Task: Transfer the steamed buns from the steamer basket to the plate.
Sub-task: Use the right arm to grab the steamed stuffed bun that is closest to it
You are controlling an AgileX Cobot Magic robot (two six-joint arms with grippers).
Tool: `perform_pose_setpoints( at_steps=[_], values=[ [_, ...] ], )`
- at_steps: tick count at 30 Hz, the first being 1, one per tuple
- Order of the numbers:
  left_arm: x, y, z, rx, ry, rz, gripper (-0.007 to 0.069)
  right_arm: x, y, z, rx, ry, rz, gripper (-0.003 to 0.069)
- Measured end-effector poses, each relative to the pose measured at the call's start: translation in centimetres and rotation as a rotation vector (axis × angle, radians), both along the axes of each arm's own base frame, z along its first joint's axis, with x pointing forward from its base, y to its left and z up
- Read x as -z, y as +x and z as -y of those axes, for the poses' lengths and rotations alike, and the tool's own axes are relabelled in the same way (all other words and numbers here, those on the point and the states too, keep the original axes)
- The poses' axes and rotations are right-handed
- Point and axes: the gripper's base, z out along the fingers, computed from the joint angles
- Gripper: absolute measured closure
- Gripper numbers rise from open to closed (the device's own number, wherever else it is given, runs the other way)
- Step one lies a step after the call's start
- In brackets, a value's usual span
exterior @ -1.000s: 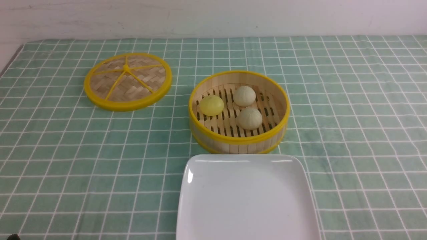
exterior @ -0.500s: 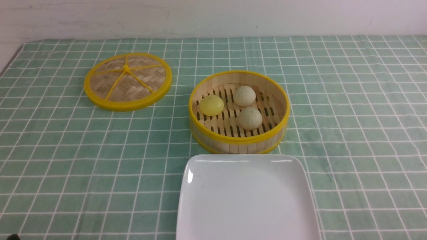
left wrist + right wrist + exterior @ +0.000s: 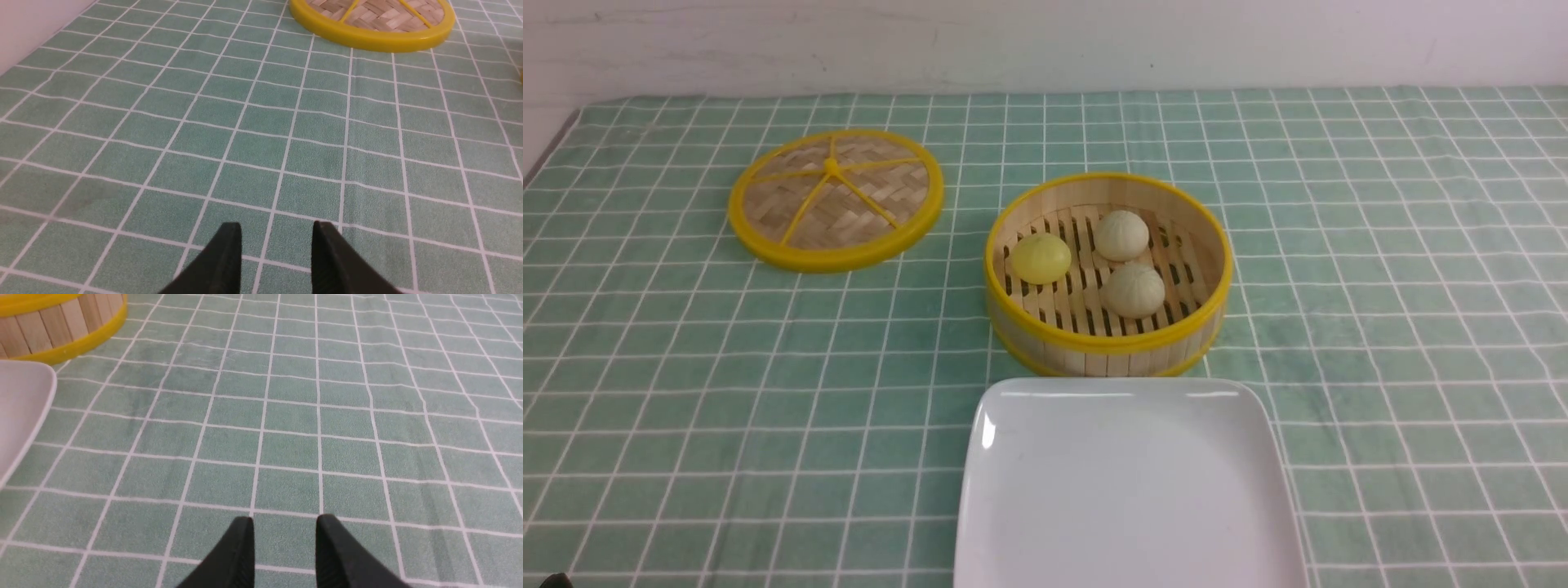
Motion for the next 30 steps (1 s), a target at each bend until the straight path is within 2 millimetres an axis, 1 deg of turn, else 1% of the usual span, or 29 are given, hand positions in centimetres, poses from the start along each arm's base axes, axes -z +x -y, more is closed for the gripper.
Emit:
perform_pose_setpoints(
  at_steps=[1,2,3,4,5,6,10,11,12,16,26,30],
  values=[
    [0.0,0.0,0.0,0.0,0.0,0.0,0.0351,-1.0,0.0,0.0,0.006,0.016,0.02,0.0419],
    [0.0,0.0,0.0,0.0,0.0,0.0,0.0351,-1.1,-0.1,0.0,0.009,0.024,0.022,0.0419],
    [0.0,0.0,0.0,0.0,0.0,0.0,0.0351,-2.9,-0.3,0.0,0.02,0.061,0.054,0.0419],
    [0.0,0.0,0.0,0.0,0.0,0.0,0.0351,-3.4,-0.3,0.0,0.021,0.066,0.065,0.0419],
    [0.0,0.0,0.0,0.0,0.0,0.0,0.0351,-5.0,-0.6,0.1,0.03,0.094,0.087,0.0419],
    [0.0,0.0,0.0,0.0,0.0,0.0,0.0351,-6.2,-1.0,0.1,0.038,0.115,0.092,0.0419],
    [0.0,0.0,0.0,0.0,0.0,0.0,0.0351,-8.4,-1.9,0.2,0.048,0.133,0.093,0.0419],
    [0.0,0.0,0.0,0.0,0.0,0.0,0.0351,-9.4,-2.4,0.3,0.051,0.135,0.095,0.0419],
    [0.0,0.0,0.0,0.0,0.0,0.0,0.0351,-9.8,-2.6,0.3,0.052,0.141,0.093,0.0419],
    [0.0,0.0,0.0,0.0,0.0,0.0,0.0351,-10.8,-3.2,0.2,0.051,0.19,0.083,0.0419],
    [0.0,0.0,0.0,0.0,0.0,0.0,0.0351,-10.9,-3.5,-0.3,0.024,0.257,0.042,0.0419],
    [0.0,0.0,0.0,0.0,0.0,0.0,0.0351,-11.2,-3.5,-0.4,0.009,0.287,0.074,0.0419]
  ],
)
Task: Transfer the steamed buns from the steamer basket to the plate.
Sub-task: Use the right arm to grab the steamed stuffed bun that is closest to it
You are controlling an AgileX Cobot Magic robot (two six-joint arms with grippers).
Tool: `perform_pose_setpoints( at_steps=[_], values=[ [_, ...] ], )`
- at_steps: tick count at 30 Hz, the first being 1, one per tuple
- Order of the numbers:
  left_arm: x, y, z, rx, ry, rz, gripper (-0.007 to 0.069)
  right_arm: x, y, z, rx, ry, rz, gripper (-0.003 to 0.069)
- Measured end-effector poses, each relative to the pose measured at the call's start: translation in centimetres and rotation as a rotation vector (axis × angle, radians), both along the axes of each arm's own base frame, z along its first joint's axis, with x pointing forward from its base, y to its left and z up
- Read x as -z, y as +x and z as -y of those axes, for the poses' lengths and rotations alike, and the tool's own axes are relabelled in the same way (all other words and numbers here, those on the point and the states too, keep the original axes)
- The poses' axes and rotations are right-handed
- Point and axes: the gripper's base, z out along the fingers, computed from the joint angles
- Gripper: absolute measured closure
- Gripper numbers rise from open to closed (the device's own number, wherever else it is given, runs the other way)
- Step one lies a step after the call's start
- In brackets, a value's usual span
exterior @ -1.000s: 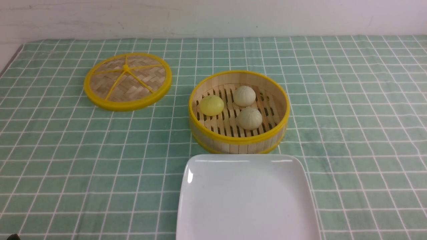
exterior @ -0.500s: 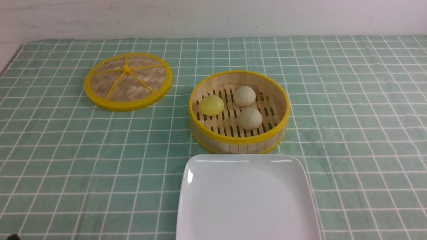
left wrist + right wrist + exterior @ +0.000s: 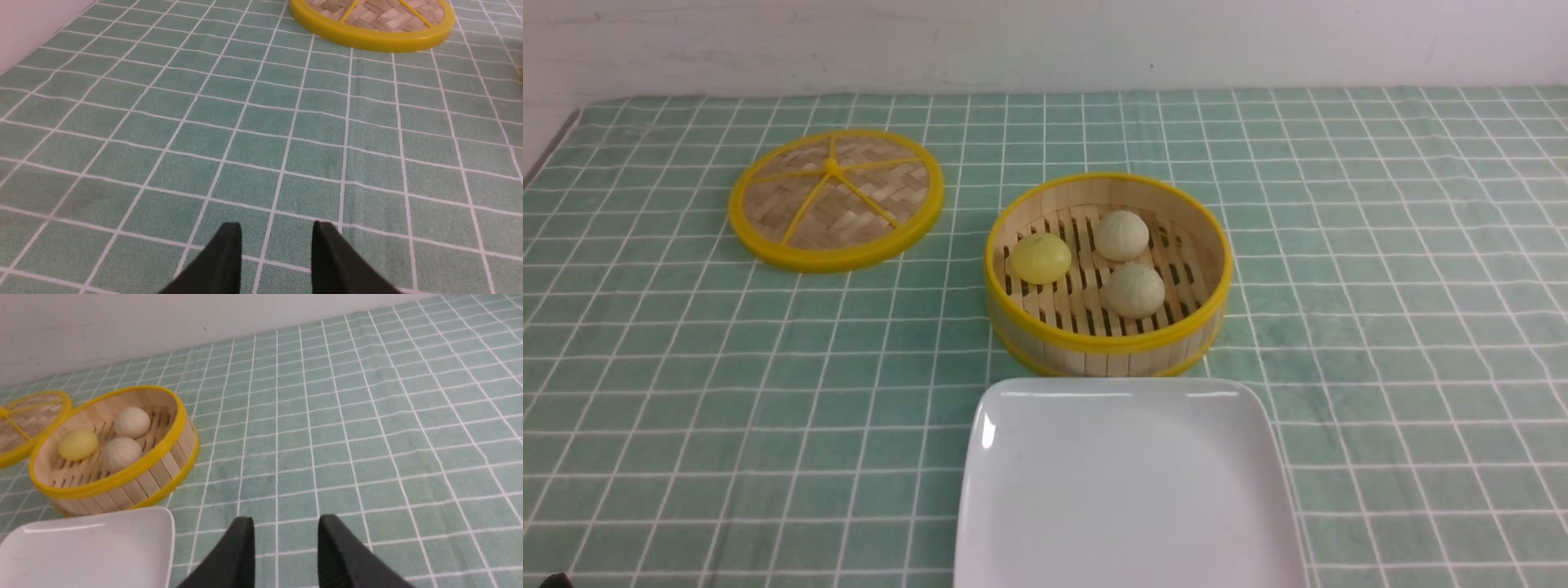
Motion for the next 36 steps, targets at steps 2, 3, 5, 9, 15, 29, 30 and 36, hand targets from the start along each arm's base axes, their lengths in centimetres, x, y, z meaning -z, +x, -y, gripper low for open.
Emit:
perform_pose_setpoints(
  at_steps=[2,3,5,9,15,29,30,36],
  values=[
    [0.0,0.0,0.0,0.0,0.0,0.0,0.0351,-0.1,0.0,0.0,-0.003,0.009,0.013,0.0419],
    [0.0,0.0,0.0,0.0,0.0,0.0,0.0351,-0.2,0.0,-0.1,-0.005,0.013,0.018,0.0419],
    [0.0,0.0,0.0,0.0,0.0,0.0,0.0351,-0.2,0.0,-0.1,-0.006,0.016,0.019,0.0419],
    [0.0,0.0,0.0,0.0,0.0,0.0,0.0351,-0.5,0.1,-0.1,-0.004,0.021,0.052,0.0419],
    [0.0,0.0,0.0,0.0,0.0,0.0,0.0351,-1.1,0.2,0.0,0.001,0.027,0.116,0.0419],
    [0.0,0.0,0.0,0.0,0.0,0.0,0.0351,-0.8,0.2,-0.1,-0.001,0.026,0.092,0.0419],
    [0.0,0.0,0.0,0.0,0.002,0.0,0.0351,-0.8,0.2,-0.1,-0.001,0.026,0.092,0.0419],
    [-0.1,0.1,0.0,-0.008,-0.015,0.029,0.0351,-0.8,0.2,-0.1,-0.01,-0.017,0.096,0.0419]
  ],
)
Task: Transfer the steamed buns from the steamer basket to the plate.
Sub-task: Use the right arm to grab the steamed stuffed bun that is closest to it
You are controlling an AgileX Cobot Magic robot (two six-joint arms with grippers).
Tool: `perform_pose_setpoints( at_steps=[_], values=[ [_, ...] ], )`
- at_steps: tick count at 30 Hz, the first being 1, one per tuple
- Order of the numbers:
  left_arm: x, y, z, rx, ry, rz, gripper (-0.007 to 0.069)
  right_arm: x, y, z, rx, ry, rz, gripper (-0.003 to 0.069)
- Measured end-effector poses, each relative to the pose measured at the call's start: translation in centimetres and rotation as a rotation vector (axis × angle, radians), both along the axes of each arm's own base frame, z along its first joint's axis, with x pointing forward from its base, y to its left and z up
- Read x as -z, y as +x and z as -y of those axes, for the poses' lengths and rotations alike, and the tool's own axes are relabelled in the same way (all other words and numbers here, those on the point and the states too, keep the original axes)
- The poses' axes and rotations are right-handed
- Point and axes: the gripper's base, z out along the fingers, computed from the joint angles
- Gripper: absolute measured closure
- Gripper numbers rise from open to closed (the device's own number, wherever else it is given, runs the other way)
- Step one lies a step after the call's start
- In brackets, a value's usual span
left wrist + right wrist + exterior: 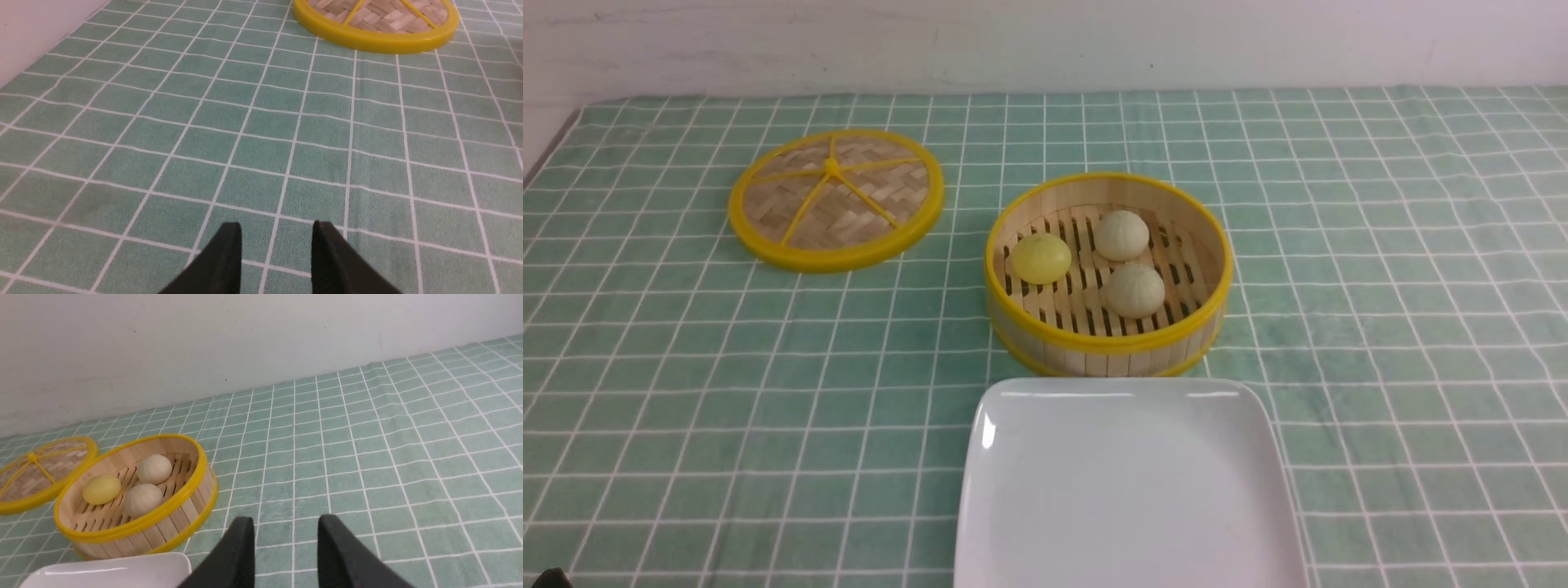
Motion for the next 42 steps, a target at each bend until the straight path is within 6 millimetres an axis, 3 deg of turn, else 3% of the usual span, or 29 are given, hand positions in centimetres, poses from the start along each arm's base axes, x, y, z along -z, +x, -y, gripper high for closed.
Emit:
perform_pose_setpoints(
  at_steps=[4,13,15,17,18,19,22,23,24,26,28,29,31,33,37,42],
  values=[
    [-0.8,0.2,0.3,-0.015,-0.212,0.114,0.0351,-0.4,-0.2,-0.1,-0.029,-0.095,0.027,0.0419],
    [-2.5,0.4,0.4,-0.04,-0.554,0.322,0.035,-2.1,0.8,-1.5,-0.163,-0.029,-0.052,0.0419],
    [-2.5,0.4,0.4,-0.044,-0.574,0.314,0.0342,-3.3,1.6,-1.8,-0.205,-0.086,-0.094,0.0419],
    [-3.3,0.2,0.4,-0.037,-0.529,0.306,0.0323,-6.0,3.1,-2.1,-0.252,-0.148,-0.129,0.0419],
    [-3.4,0.2,0.4,-0.037,-0.529,0.306,0.0321,-6.2,3.2,-2.1,-0.256,-0.156,-0.133,0.0419],
    [-4.4,0.0,0.4,-0.029,-0.494,0.313,0.0306,-8.5,4.8,-2.3,-0.275,-0.176,-0.157,0.0419],
    [-5.8,-0.3,0.4,-0.021,-0.477,0.332,0.0291,-10.4,6.6,-2.6,-0.298,-0.189,-0.2,0.0419],
    [-7.0,-0.7,0.5,-0.014,-0.466,0.348,0.0281,-11.9,8.8,-2.8,-0.322,-0.211,-0.243,0.0419],
    [-7.5,-0.8,0.5,-0.013,-0.459,0.343,0.0276,-12.7,9.8,-2.9,-0.332,-0.223,-0.251,0.0419],
    [-8.2,-0.8,0.5,-0.013,-0.445,0.331,0.027,-13.1,11.4,-3.1,-0.354,-0.245,-0.282,0.0419],
    [-9.8,-0.4,0.5,-0.018,-0.393,0.237,0.0261,-13.9,15.3,-3.7,-0.425,-0.297,-0.303,0.0419],
    [-9.8,-0.3,0.5,-0.019,-0.39,0.223,0.026,-13.9,15.6,-3.7,-0.426,-0.297,-0.307,0.0419],
    [-12.0,0.5,0.7,-0.008,-0.386,0.154,0.0258,-14.0,19.2,-4.6,-0.516,-0.317,-0.318,0.0419],
    [-13.1,0.8,0.8,0.003,-0.416,0.148,0.0258,-13.9,20.4,-4.9,-0.55,-0.31,-0.33,0.0419],
    [-17.1,2.8,1.3,0.05,-0.479,0.107,0.0258,-12.8,24.9,-6.1,-0.691,-0.273,-0.414,0.0419],
    [-19.3,6.4,1.8,0.153,-0.37,-0.046,0.0258,-11.6,29.0,-6.7,-0.793,-0.29,-0.497,0.0419]
  ],
)
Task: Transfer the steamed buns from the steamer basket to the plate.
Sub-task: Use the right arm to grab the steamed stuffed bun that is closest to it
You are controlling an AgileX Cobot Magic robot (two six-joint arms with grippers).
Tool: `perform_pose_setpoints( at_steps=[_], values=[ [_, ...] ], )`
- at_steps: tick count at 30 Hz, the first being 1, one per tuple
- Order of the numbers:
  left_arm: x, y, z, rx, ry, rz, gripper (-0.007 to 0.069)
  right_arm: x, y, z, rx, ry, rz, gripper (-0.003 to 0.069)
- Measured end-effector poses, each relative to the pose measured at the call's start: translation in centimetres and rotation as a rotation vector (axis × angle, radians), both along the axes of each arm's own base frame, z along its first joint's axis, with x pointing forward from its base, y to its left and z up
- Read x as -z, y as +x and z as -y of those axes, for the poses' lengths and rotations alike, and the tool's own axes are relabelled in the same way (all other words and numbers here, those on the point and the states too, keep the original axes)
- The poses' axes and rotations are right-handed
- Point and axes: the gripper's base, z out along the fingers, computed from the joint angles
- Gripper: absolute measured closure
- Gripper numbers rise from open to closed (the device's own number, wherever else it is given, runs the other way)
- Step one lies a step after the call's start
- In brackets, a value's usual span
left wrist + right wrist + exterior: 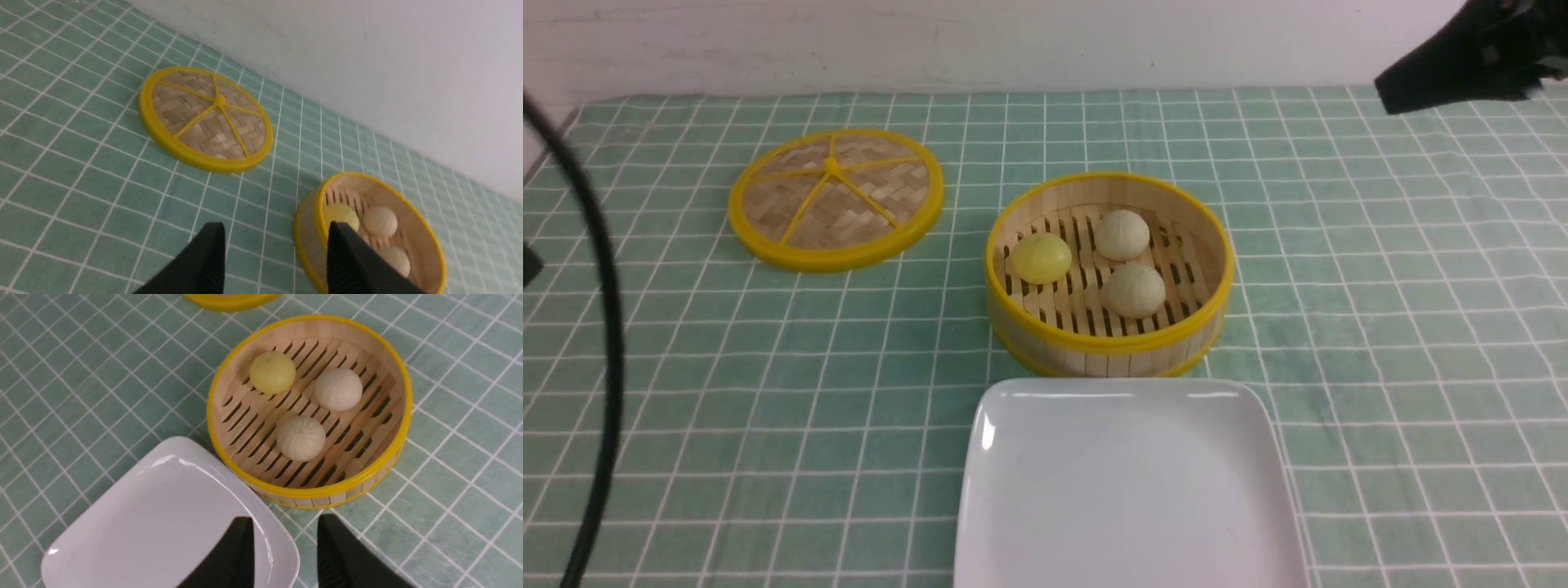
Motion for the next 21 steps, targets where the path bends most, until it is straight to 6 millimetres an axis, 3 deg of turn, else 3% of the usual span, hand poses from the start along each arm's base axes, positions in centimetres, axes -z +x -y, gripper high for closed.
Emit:
perform_pose_setpoints(
  at_steps=[6,10,14,21],
  values=[
    [-0.2,4.7,0.9,0.215,0.124,-0.106,0.0258,1.3,3.2,-1.4,-0.049,-0.001,-0.045,0.0418],
    [0.6,8.1,1.6,0.35,0.136,-0.099,0.0258,3.7,4.9,-5.4,-0.146,-0.062,-0.078,0.039],
    [1.1,9.6,2.0,0.407,0.113,-0.076,0.0258,6.4,6.1,-8.4,-0.181,-0.177,-0.102,0.0351],
    [2.6,11.3,2.3,0.466,0.096,-0.118,0.0258,10.9,8.8,-11.0,-0.105,-0.308,-0.146,0.0302]
  ],
)
